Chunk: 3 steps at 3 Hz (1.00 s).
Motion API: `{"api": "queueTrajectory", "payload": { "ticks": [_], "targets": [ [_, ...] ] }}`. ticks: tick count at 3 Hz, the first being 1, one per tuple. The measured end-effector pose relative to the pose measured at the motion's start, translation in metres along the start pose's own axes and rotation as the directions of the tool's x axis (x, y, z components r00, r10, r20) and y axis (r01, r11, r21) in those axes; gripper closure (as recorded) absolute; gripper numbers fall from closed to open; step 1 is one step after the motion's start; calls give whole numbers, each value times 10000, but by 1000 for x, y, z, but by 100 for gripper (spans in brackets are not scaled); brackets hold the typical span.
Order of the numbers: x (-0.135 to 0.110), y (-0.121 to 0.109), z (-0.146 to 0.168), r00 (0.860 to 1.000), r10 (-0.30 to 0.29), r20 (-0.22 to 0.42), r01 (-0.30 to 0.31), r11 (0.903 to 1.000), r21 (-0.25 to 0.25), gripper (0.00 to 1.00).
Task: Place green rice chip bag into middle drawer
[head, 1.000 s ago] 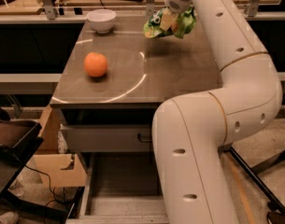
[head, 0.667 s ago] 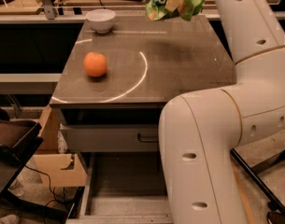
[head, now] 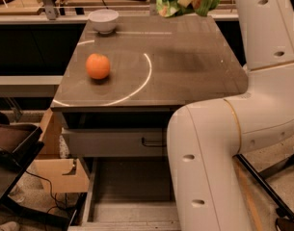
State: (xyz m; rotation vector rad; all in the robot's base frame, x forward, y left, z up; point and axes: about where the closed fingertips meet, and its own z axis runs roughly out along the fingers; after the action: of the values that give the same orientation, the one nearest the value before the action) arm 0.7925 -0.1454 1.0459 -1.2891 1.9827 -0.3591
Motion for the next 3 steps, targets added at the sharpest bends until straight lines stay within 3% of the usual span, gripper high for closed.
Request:
{"api": "queueTrajectory", "payload": {
  "ticks": [1,2,3],
  "targets": [
    [41,36,39,9852,528,-1631,-584,9978,-299,100],
    [32,42,73,9863,384,-1603,-357,9992,202,100],
    [31,42,73,9863,384,-1603,-357,9992,202,100]
  ]
}}
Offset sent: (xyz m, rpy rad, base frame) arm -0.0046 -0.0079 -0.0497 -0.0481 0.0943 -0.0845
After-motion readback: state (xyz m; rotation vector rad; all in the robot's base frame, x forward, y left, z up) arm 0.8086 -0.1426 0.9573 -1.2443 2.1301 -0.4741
